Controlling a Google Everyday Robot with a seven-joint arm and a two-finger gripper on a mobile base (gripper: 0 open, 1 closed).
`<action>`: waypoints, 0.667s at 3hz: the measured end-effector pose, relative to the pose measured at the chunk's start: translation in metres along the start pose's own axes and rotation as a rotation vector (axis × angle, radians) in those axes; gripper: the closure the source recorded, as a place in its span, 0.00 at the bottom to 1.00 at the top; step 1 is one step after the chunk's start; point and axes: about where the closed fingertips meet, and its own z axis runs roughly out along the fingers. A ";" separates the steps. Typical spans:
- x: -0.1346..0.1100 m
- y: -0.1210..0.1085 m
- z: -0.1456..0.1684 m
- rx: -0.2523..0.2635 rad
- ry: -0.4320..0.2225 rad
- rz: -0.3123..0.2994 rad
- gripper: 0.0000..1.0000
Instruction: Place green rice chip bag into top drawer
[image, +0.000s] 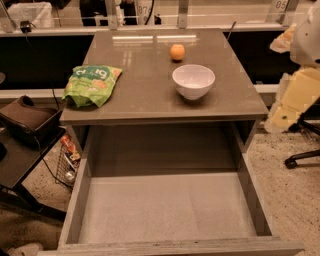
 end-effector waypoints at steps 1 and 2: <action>-0.034 -0.037 0.008 0.034 -0.107 0.065 0.00; -0.104 -0.093 0.021 0.114 -0.273 0.207 0.00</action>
Offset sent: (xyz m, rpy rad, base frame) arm 0.1767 0.0929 0.0564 0.4148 -0.2292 -0.2539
